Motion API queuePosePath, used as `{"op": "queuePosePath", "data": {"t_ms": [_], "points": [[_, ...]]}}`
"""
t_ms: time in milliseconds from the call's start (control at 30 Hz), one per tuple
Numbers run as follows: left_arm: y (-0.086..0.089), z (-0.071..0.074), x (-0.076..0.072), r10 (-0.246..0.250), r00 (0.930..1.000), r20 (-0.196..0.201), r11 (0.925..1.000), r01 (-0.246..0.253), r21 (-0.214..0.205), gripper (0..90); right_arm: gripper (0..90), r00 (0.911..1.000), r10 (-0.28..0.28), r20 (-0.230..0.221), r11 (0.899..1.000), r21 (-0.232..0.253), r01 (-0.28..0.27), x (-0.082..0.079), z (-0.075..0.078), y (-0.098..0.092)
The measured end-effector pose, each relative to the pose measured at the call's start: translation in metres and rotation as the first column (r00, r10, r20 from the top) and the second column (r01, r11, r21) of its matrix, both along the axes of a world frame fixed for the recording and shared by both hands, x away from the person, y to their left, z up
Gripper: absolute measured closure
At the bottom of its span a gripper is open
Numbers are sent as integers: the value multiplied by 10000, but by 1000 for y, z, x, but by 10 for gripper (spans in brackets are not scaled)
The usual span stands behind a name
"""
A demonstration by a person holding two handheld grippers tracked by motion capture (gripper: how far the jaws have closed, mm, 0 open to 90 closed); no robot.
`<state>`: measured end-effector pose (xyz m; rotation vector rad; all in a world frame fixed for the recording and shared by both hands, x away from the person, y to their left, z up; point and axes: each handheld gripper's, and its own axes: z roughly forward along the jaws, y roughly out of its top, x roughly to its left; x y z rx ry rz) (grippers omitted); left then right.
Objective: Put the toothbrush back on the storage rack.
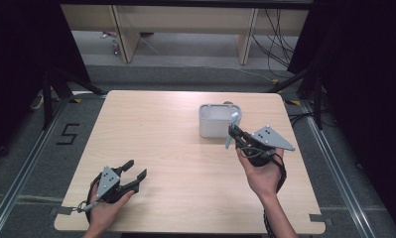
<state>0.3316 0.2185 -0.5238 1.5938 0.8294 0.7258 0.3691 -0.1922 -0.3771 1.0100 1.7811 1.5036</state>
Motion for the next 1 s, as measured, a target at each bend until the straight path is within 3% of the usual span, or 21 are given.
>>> {"op": "queuePosePath", "data": {"t_ms": [300,1000], "points": [[0,0,0,-7,10000,-40,10000,7,-1,393,849,9998,-173,91,9996,-241,175,7,3,-4],[-2,-1,2,-60,10000,76,9999,61,-134,395,849,9977,-627,239,9980,-90,629,25,7,-13]]}}
